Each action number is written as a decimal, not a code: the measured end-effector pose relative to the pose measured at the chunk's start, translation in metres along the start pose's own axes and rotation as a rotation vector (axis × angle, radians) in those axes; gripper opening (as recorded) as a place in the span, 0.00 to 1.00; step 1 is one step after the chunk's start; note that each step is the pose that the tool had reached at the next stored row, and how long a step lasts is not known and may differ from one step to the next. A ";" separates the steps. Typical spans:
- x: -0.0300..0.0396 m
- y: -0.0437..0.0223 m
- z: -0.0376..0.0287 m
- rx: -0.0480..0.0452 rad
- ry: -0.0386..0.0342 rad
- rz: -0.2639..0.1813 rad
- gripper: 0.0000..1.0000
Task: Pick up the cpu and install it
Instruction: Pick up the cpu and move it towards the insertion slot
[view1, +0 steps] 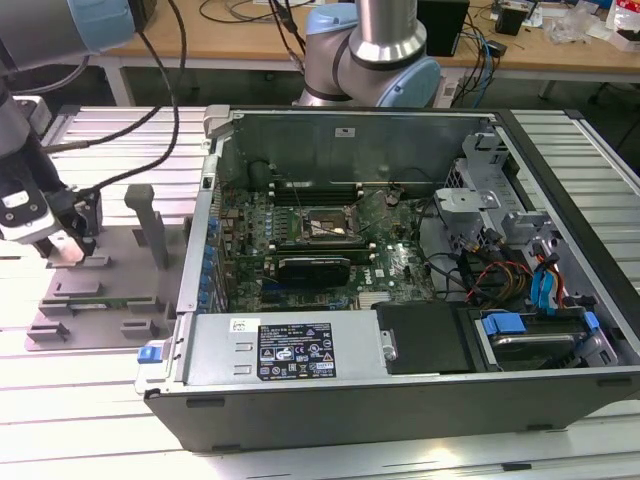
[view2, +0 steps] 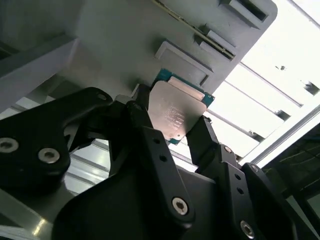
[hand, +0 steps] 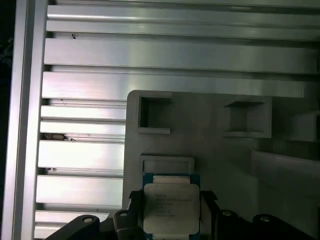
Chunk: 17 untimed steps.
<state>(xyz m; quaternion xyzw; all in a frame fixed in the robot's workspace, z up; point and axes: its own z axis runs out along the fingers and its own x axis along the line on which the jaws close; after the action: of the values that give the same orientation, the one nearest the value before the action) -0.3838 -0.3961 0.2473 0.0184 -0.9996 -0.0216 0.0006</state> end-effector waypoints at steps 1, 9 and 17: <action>-0.0002 0.0005 -0.0100 0.0000 0.0000 0.000 0.55; -0.0013 0.0027 -0.0522 0.0000 0.0000 0.000 0.55; -0.0016 0.0051 -0.0739 0.0000 -0.0001 0.000 0.55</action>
<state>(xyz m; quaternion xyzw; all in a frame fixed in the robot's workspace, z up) -0.3822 -0.3941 0.3214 0.0184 -0.9996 -0.0215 0.0005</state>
